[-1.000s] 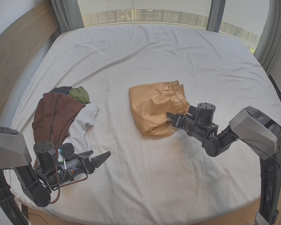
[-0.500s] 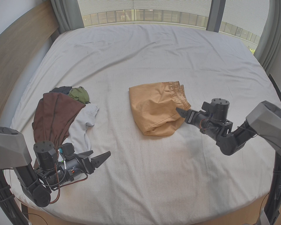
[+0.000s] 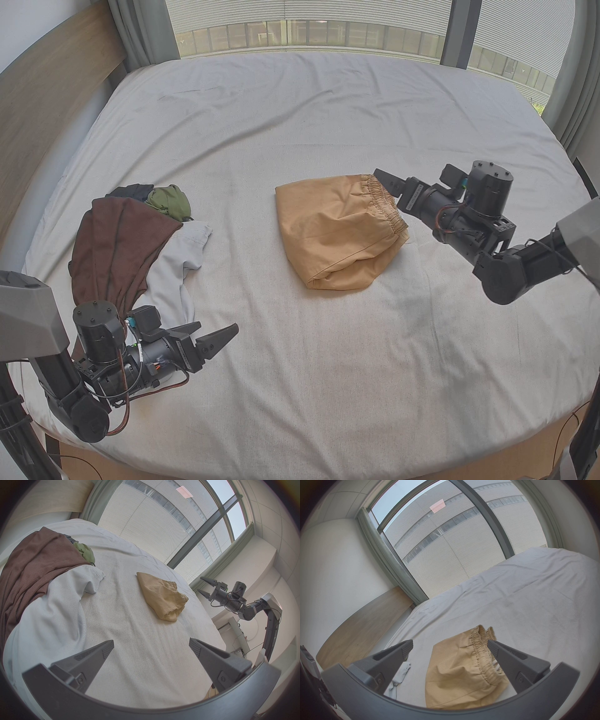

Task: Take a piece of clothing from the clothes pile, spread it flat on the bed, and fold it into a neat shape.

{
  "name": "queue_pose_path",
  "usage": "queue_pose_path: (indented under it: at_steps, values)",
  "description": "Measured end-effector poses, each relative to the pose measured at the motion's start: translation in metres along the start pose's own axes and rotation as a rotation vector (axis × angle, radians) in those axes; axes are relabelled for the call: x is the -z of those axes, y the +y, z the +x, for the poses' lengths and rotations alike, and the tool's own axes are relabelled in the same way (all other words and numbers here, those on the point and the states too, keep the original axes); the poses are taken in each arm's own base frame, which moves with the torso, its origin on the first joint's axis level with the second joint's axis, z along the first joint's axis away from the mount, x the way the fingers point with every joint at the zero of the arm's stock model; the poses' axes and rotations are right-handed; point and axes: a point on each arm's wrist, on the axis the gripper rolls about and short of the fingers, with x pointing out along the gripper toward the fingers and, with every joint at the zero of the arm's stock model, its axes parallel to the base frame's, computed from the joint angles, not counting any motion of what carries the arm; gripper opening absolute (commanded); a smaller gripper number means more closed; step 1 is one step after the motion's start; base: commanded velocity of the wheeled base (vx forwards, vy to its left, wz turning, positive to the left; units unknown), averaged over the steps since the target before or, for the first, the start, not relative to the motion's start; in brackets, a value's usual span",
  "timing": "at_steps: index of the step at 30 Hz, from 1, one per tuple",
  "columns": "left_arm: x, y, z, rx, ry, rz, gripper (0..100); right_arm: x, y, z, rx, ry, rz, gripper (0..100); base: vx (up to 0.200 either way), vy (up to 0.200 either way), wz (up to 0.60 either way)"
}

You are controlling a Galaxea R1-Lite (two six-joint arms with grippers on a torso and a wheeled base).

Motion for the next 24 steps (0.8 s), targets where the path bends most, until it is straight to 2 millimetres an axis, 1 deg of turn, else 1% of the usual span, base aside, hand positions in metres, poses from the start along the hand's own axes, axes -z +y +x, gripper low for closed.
queue_pose_path:
  at_steps: [5,9,12,15,18,22,24]
  values:
    - [0.000,0.000,0.000,-0.002,0.000,-0.002,100,0.023,0.003,0.023,-0.021,0.035,0.004,100,0.000,0.000,0.00]
    - [0.001,0.001,0.000,-0.004,0.004,-0.004,100,0.049,-0.002,0.036,-0.015,0.083,0.005,100,0.000,0.000,0.00]
    - [0.002,0.002,0.001,-0.005,0.008,-0.005,100,0.068,-0.011,0.041,0.006,0.116,0.004,100,0.000,0.000,0.00]
    - [0.002,0.002,0.001,-0.006,0.011,-0.006,100,0.083,-0.021,0.043,0.032,0.148,0.004,100,0.000,0.000,0.00]
    - [0.003,0.002,0.001,-0.006,0.012,-0.007,100,0.095,-0.033,0.043,0.067,0.167,0.001,100,0.000,0.000,0.00]
    - [0.003,0.002,0.001,-0.006,0.015,-0.007,100,0.104,-0.039,0.040,0.087,0.189,0.002,100,0.000,0.000,0.00]
    - [0.003,0.002,0.001,-0.006,0.014,-0.007,100,0.105,-0.040,0.039,0.086,0.183,0.002,100,0.000,0.000,0.00]
